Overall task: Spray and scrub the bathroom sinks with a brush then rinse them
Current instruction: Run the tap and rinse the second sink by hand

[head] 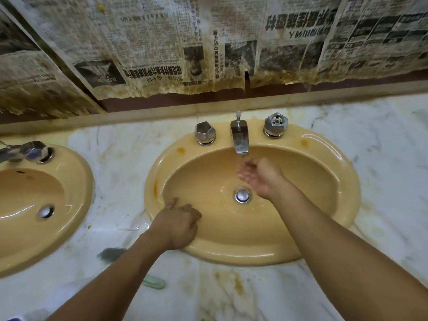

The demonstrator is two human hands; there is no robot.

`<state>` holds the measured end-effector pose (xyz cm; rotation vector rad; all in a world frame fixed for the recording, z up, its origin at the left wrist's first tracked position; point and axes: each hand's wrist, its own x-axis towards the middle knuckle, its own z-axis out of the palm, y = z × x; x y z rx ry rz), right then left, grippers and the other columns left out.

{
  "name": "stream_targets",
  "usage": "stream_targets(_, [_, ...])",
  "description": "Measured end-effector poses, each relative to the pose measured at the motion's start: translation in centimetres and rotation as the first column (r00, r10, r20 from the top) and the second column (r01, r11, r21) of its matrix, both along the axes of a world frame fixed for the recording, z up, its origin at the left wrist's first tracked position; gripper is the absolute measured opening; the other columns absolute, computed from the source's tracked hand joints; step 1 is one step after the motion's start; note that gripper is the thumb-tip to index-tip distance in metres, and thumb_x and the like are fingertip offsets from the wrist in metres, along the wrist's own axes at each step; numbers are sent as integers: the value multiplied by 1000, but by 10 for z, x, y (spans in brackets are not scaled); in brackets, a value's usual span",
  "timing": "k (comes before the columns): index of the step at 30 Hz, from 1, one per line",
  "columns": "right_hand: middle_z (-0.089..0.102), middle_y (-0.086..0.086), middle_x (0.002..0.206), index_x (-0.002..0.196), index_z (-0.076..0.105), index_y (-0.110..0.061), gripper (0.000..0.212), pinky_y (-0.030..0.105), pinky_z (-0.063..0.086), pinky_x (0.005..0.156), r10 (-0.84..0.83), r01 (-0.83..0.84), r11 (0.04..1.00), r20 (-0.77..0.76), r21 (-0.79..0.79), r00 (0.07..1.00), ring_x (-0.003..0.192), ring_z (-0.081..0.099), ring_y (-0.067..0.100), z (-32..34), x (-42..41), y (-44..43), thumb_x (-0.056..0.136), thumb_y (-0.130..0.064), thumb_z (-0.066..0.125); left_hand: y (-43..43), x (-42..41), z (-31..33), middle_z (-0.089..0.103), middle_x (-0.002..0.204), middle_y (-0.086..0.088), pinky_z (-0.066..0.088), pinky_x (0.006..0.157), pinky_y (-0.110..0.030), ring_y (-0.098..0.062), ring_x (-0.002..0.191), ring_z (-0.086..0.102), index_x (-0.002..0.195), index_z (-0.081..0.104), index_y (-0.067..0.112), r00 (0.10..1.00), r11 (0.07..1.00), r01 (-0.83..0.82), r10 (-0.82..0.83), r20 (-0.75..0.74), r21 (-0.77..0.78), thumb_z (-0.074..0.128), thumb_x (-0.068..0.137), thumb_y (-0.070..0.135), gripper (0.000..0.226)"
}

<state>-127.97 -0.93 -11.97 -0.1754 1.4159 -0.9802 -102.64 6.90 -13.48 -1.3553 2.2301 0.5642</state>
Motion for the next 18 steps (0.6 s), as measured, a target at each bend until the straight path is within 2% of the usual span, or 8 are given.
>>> stream_targets(1, [69, 21, 104, 107, 62, 4, 23, 39, 56, 73, -15, 3, 998, 193, 66, 981, 91, 68, 32, -1, 3, 0, 104, -6, 42, -7, -6, 3, 57, 142, 3, 8, 127, -42, -17, 142, 44, 140, 55, 27, 1000, 998, -1, 0, 14, 57, 31, 101, 27, 46])
stream_targets(2, [68, 24, 108, 114, 60, 6, 24, 40, 57, 71, -18, -6, 996, 276, 88, 961, 94, 68, 34, -1, 4, -1, 106, -9, 42, -13, -11, 3, 57, 140, 0, 18, 123, -38, -22, 135, 49, 140, 55, 26, 1000, 995, 5, -8, 25, 104, 37, 100, 21, 44])
stream_targets(4, [68, 24, 108, 120, 59, 7, 27, 40, 58, 69, -26, -2, 996, 312, 89, 950, 94, 68, 35, -3, 1, -6, 106, -10, 44, -24, -19, 2, 57, 139, -4, 32, 105, -33, -30, 127, 50, 141, 54, 26, 999, 976, 4, -15, 50, 217, 39, 101, 18, 43])
stream_targets(6, [67, 22, 102, 111, 61, 5, 23, 40, 59, 71, -45, 14, 995, 311, 103, 949, 92, 68, 34, -5, -4, -9, 105, -10, 45, -33, -26, -5, 51, 148, -5, 34, 105, -37, -32, 133, 46, 147, 48, 30, 998, 943, -11, -11, 64, 333, 37, 103, 19, 47])
stream_targets(8, [67, 20, 97, 98, 62, 2, 21, 40, 60, 72, -5, -29, 993, 299, 110, 954, 90, 69, 33, -10, -12, -12, 104, -11, 46, -38, -34, -16, 28, 168, 1, 22, 121, -39, -29, 151, 28, 161, 29, 32, 994, 913, 33, -72, 80, 407, 32, 106, 21, 56])
stream_targets(11, [70, 22, 94, 93, 61, 4, 24, 38, 64, 68, 41, -81, 990, 314, 116, 949, 89, 72, 35, -18, -19, -12, 103, -11, 46, -46, -53, -36, -8, 173, 6, 0, 129, -40, -15, 159, 3, 166, 4, 22, 971, 908, 175, -224, 87, 381, 27, 105, 14, 65])
stream_targets(15, [69, 29, 107, 105, 62, 11, 27, 41, 64, 74, 92, -135, 984, 310, 118, 946, 94, 71, 39, -22, -29, -9, 103, -8, 43, -55, -77, -54, -21, 171, 2, 0, 128, -49, -13, 159, -7, 165, -8, 15, 947, 955, 242, -271, 172, 171, 32, 101, 9, 75])
stream_targets(18, [68, 32, 115, 116, 60, 16, 32, 42, 64, 70, 98, -143, 981, 299, 131, 949, 98, 71, 41, -28, -35, -7, 103, -7, 41, -55, -83, -56, -21, 171, 1, 0, 128, -50, -14, 159, -8, 165, -7, 15, 955, 950, 225, -259, 143, 217, 33, 102, 10, 75])
